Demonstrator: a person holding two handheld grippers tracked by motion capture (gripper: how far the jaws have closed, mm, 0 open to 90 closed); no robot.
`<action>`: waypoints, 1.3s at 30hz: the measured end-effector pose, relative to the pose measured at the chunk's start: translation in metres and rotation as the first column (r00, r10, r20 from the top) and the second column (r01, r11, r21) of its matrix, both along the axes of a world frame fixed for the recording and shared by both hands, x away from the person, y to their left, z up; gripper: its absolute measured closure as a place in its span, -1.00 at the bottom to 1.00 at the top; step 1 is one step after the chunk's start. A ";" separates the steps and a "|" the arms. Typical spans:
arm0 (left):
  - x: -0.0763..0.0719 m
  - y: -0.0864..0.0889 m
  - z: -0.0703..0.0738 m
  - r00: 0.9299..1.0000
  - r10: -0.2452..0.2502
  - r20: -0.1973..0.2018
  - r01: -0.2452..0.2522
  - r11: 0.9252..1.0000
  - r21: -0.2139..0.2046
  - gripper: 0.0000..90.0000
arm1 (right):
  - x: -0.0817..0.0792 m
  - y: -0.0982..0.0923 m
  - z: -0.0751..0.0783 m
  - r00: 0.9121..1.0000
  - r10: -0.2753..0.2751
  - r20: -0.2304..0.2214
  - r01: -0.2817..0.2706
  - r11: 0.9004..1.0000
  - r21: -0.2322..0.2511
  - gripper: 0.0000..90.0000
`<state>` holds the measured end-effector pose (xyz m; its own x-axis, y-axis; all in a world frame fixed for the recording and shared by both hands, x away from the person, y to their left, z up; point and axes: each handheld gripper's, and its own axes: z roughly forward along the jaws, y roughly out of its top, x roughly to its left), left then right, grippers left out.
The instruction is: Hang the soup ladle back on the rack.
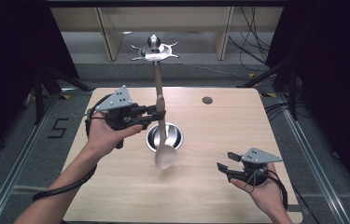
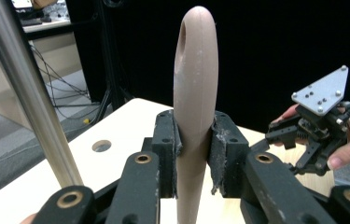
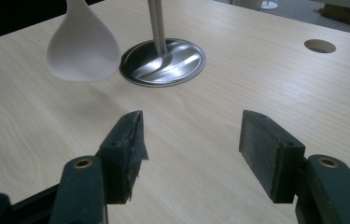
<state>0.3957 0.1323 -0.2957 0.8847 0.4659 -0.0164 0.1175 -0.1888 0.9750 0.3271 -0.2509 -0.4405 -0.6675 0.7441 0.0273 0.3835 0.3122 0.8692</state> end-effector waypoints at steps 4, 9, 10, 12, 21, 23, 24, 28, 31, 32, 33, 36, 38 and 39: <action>0.008 0.002 0.002 1.000 0.005 -0.002 -0.005 1.000 -0.001 0.63 | -0.001 0.001 -0.002 1.000 -0.008 -0.030 0.009 1.000 0.021 -0.09; 0.015 0.001 0.007 1.000 -0.002 -0.010 0.002 1.000 0.003 0.63 | 0.001 0.000 -0.003 1.000 -0.001 -0.013 0.001 1.000 0.007 -0.09; 0.017 0.001 0.008 1.000 -0.003 -0.014 0.003 1.000 0.000 0.63 | 0.001 0.000 -0.003 1.000 -0.003 -0.015 0.003 1.000 0.006 -0.09; 0.019 0.000 0.011 1.000 -0.002 -0.017 0.002 1.000 -0.004 0.63 | 0.001 0.001 -0.005 1.000 0.005 -0.018 -0.005 1.000 0.014 -0.09; 0.028 0.001 0.030 1.000 -0.023 -0.020 0.023 1.000 -0.018 0.63 | 0.001 0.000 -0.005 1.000 0.005 -0.027 -0.005 1.000 0.020 -0.09; 0.030 0.001 0.035 0.999 -0.028 -0.021 0.028 0.999 -0.021 0.63 | 0.001 0.000 -0.005 0.999 0.007 -0.040 -0.006 1.000 0.025 -0.09; 0.031 0.001 0.036 0.999 -0.031 -0.021 0.031 0.999 -0.022 0.63 | 0.001 0.000 -0.004 1.000 0.000 -0.020 0.001 1.000 0.017 -0.09; 0.033 0.003 0.044 0.999 -0.037 -0.025 0.036 0.999 -0.029 0.63 | 0.000 0.000 -0.004 0.999 -0.008 -0.052 0.010 1.000 0.029 -0.09; 0.035 0.004 0.048 0.999 -0.042 -0.029 0.041 0.999 -0.033 0.63 | 0.002 -0.001 -0.004 1.000 -0.004 -0.018 0.004 1.000 0.011 -0.09; 0.035 0.004 0.049 0.999 -0.045 -0.029 0.044 0.998 -0.033 0.63 | 0.002 -0.001 -0.004 1.000 -0.004 -0.018 0.004 1.000 0.011 -0.09; 0.035 0.004 0.050 0.999 -0.044 -0.032 0.043 0.999 -0.030 0.63 | 0.002 -0.001 -0.004 1.000 -0.004 -0.017 0.004 1.000 0.011 -0.09; 0.037 0.004 0.053 0.998 -0.048 -0.041 0.047 0.998 -0.034 0.63 | 0.000 0.000 -0.004 0.999 -0.005 -0.043 0.006 1.000 0.024 -0.09; 0.038 0.005 0.054 0.997 -0.054 -0.049 0.051 0.998 -0.043 0.63 | 0.000 0.000 -0.004 0.999 -0.001 -0.049 0.002 1.000 0.023 -0.09; 0.039 0.005 0.055 0.997 -0.056 -0.052 0.054 0.998 -0.043 0.63 | 0.001 -0.001 -0.004 0.999 0.007 -0.034 -0.006 1.000 0.012 -0.09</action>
